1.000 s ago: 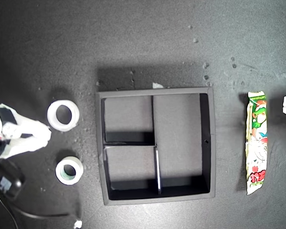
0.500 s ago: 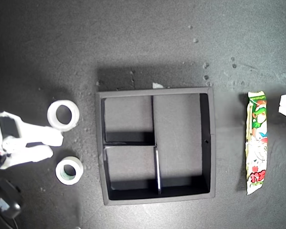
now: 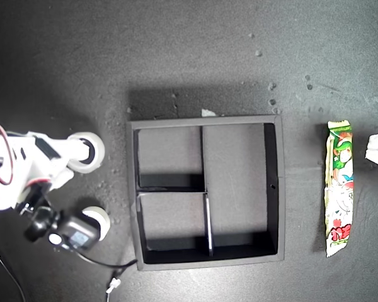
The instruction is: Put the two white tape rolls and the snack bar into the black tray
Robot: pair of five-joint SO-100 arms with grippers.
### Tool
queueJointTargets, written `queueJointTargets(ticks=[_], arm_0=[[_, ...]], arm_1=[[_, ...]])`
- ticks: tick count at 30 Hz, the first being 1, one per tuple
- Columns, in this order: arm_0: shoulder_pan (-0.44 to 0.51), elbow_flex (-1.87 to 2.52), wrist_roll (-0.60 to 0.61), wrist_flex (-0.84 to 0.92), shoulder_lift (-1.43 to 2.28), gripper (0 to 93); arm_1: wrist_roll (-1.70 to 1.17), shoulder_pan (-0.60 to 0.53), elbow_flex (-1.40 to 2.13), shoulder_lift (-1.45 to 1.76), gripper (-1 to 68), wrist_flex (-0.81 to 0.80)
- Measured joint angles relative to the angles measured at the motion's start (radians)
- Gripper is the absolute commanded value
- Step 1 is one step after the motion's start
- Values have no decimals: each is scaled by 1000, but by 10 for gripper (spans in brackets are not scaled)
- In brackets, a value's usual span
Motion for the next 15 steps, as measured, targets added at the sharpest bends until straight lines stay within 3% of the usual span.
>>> queueJointTargets(ticks=[9,15], arm_0=[[-20,-138,6,0,-252,0],[-31,-94,6,6,-121,0]], arm_1=[[201,-2,0,0,-1,114],[-63,29,0,0,-1,48]])
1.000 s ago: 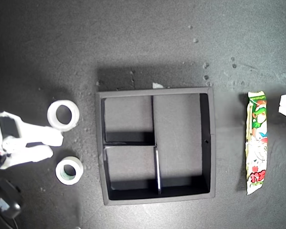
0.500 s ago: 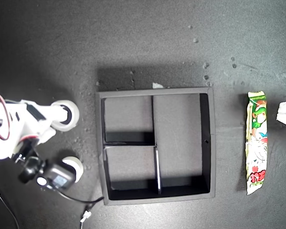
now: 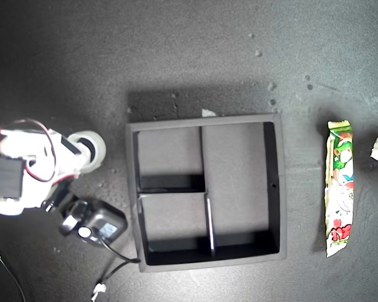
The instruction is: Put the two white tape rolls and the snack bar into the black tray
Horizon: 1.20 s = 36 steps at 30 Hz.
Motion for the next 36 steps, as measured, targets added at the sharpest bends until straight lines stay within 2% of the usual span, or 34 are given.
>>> queueJointTargets(ticks=[4,11,15,18,22,30,36], arm_0=[[-17,-2,9,84,170,0],[-26,-186,63,267,255,0],[-26,-367,100,325,181,0],[-26,-515,132,359,86,0],[-26,-747,172,423,-106,0],[-29,-1322,204,640,-595,0],[-35,-1830,204,847,-989,4]], arm_1=[[-414,31,0,0,-2,-129],[-1049,6,0,0,-2,-189],[-1325,-74,-48,0,-2,-290],[-1511,-109,-104,-2,-2,-307],[-1637,-146,-163,-2,14,-293],[-1738,-235,-232,-29,156,-259],[-1738,-249,-383,-275,193,-198]])
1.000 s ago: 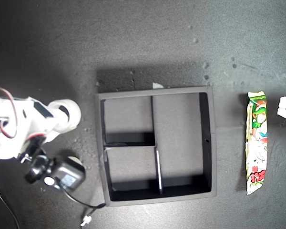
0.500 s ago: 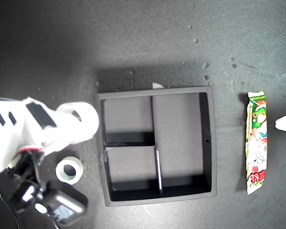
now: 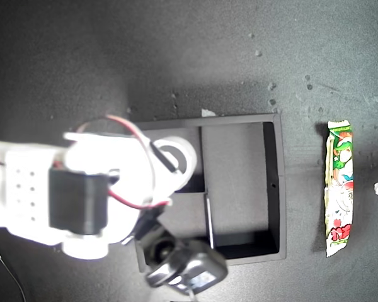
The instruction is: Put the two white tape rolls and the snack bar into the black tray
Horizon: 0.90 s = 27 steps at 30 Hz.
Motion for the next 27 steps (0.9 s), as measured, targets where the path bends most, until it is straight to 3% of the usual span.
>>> queueJointTargets(ticks=[6,14,18,27], arm_0=[[-28,-51,-28,25,-54,11],[-11,69,-95,25,-54,109],[2,81,-110,25,-54,114],[15,101,-132,25,-51,100]], arm_1=[[44,-38,-141,-210,208,91],[110,-54,-184,-387,260,100],[133,-49,-308,-580,295,160],[141,-35,-535,-957,288,301]])
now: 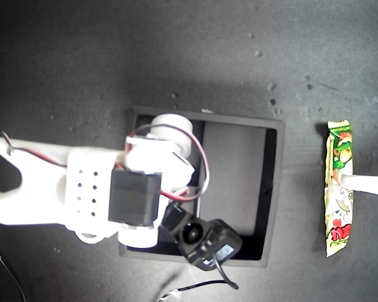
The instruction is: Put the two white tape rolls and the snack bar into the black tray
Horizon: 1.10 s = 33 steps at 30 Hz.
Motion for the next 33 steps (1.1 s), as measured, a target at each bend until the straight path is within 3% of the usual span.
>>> queueJointTargets(ticks=[7,17,20,26,33], arm_0=[[46,3,-26,0,57,92],[26,115,-44,0,330,86],[8,198,-46,2,456,84],[-2,396,-71,2,704,81],[12,773,-141,-28,1003,80]], arm_1=[[0,-14,-166,-253,298,54],[18,-54,-313,-555,281,72],[29,-55,-319,-603,234,46],[35,-49,-321,-627,71,-23],[35,-43,-391,-627,43,63]])
